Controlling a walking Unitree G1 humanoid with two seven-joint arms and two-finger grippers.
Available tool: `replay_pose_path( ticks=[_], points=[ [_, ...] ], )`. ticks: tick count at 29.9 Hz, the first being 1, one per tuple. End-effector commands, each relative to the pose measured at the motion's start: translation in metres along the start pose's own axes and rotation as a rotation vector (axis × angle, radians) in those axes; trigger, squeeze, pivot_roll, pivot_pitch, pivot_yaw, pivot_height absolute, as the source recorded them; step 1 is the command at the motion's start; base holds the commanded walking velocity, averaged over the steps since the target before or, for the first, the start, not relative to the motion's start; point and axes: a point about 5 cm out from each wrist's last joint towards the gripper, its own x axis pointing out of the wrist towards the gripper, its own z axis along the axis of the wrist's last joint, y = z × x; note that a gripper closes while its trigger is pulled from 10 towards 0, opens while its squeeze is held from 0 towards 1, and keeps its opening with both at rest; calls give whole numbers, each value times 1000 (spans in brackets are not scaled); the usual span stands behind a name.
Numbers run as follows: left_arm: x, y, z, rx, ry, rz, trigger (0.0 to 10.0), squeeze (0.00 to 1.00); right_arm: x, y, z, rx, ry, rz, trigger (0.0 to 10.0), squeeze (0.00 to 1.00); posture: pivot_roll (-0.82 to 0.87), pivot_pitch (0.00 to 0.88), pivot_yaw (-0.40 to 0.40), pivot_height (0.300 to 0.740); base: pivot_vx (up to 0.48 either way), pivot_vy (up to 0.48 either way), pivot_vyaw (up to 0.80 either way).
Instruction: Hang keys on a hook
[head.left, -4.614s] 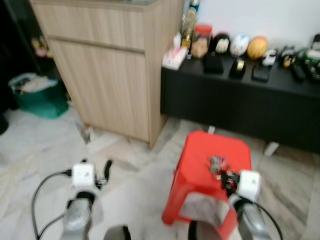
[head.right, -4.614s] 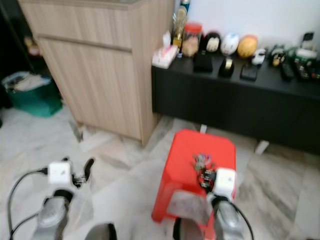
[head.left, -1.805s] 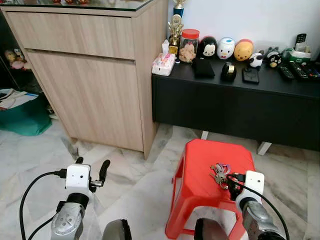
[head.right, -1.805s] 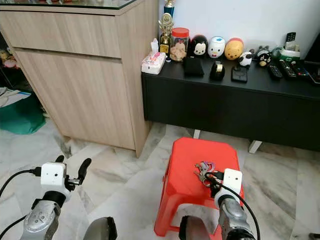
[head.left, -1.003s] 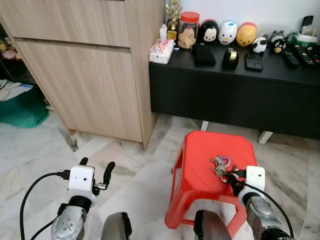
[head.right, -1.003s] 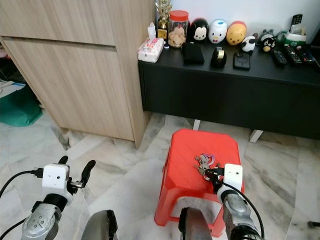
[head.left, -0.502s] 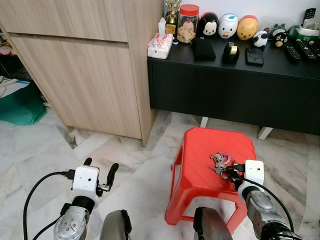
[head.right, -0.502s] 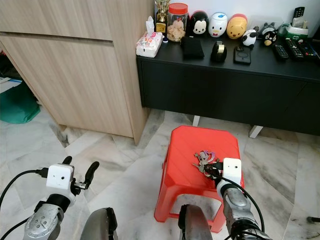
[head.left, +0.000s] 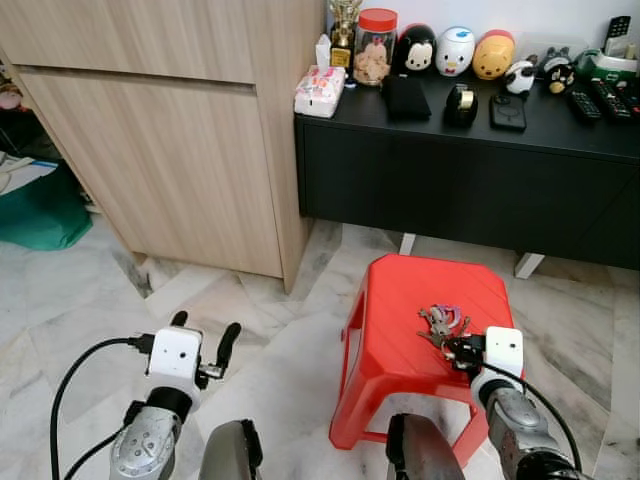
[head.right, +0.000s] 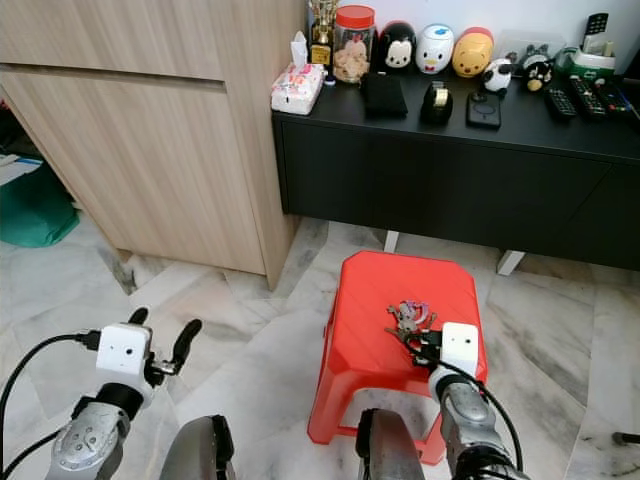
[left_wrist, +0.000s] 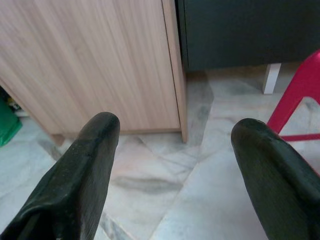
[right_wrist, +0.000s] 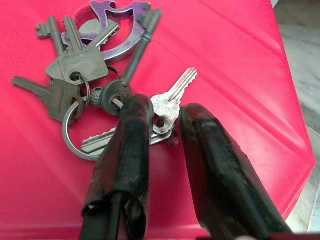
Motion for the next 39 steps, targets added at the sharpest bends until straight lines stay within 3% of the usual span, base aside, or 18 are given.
replay_pose_path(
  ticks=[1,4,5,6,22,29,39],
  points=[
    [-2,1,-1,13,14,-12,10000,0,-4,1,-14,0,57,-3,10000,0,57,109,-23,583,0,0,0],
    [0,0,0,13,14,-14,10000,0,-4,1,-14,5,57,-1,10000,0,60,104,-24,583,0,0,0],
    [1,-1,0,13,12,-15,10000,0,-3,2,-14,7,55,-1,4510,0,60,101,-24,583,0,0,0],
    [2,-1,0,14,11,-17,10000,0,-3,2,-12,10,49,0,0,0,60,95,-24,583,0,0,0],
    [18,0,-1,27,4,-5,10000,0,1,9,0,51,-4,6,0,0,52,17,-32,583,0,0,0],
    [29,-1,-4,23,-5,12,10000,0,4,11,28,109,-170,7,0,0,27,0,-45,583,0,0,0],
    [40,-4,-4,0,-31,41,10000,0,-10,-7,55,107,-390,-64,0,0,0,0,-70,583,0,0,0]
  ],
)
